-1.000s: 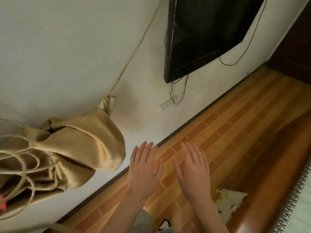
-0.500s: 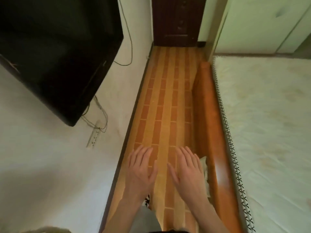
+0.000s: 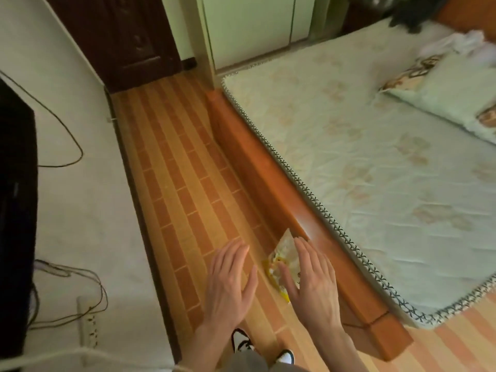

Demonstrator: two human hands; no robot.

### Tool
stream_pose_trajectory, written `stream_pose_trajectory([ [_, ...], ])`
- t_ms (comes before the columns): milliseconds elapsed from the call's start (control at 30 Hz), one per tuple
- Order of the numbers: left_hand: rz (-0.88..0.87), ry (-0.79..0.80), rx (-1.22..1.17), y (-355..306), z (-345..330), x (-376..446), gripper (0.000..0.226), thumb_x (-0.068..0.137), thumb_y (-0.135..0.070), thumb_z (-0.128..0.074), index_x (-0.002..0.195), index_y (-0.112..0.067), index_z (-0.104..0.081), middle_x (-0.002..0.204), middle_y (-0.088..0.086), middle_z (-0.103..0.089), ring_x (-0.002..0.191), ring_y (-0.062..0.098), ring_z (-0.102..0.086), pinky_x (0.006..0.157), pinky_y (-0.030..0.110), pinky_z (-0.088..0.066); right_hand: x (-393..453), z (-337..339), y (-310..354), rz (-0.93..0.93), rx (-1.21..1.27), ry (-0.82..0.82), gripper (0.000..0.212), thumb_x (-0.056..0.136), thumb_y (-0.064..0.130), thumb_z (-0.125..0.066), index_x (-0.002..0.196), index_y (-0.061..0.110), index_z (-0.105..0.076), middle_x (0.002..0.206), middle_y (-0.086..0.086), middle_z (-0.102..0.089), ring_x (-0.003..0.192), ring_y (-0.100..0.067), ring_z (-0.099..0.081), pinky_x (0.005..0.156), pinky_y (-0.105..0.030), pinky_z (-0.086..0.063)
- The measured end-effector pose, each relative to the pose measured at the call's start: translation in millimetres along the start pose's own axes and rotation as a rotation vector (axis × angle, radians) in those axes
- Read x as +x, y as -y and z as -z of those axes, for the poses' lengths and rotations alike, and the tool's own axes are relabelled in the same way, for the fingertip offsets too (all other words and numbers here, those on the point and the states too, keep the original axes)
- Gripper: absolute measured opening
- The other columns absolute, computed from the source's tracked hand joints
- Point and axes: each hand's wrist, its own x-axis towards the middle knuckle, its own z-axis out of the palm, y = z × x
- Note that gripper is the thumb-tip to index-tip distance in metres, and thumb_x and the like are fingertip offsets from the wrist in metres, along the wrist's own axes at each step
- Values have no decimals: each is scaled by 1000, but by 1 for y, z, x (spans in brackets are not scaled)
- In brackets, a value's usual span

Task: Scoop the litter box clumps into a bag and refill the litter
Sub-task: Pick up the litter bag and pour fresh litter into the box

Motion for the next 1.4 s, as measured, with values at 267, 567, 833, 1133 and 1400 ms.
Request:
stream_pose_trajectory([
  [267, -127, 132, -101, -21, -54, 34, 48, 105, -46, -47, 144, -19, -52, 148, -3, -54, 143, 9, -41, 119, 46, -35, -2, -18, -38, -232, 36, -34, 64, 99, 58, -42, 149, 18, -42, 149, 0, -51, 142, -20, -43, 116, -43, -37],
  [567, -282, 279, -186, 7, -114, 83, 46, 102, -41, -55, 144, -22, -51, 150, -7, -51, 146, 7, -37, 124, 35, -24, -2, -70, -54, -470, 28, -24, 66, 99, 61, -37, 151, 21, -40, 149, 3, -52, 142, -18, -44, 117, -40, -36],
  [833, -491, 450, -252, 68, -205, 138, 45, 100, -36, -58, 141, -16, -56, 147, -3, -55, 146, 12, -40, 123, 43, -28, 24, -166, -74, -752, 25, -77, 63, 95, 54, -49, 148, 21, -44, 146, 2, -54, 138, -18, -47, 112, -38, -39],
  [1133, -527, 611, -304, 119, -346, 131, 43, 101, -37, -52, 139, -16, -58, 144, -6, -55, 143, 9, -41, 115, 43, -40, 39, -307, -127, -860, 66, -139, 63, 97, 53, -44, 150, 19, -42, 148, 0, -53, 142, -19, -44, 112, -43, -40],
  [1400, -580, 624, -299, 149, -466, 119, 46, 98, -32, -59, 140, -13, -56, 141, -3, -57, 138, 14, -46, 114, 40, -39, 35, -407, -220, -826, -4, -37, 60, 102, 53, -41, 150, 17, -41, 150, 0, -50, 143, -21, -41, 116, -43, -36],
])
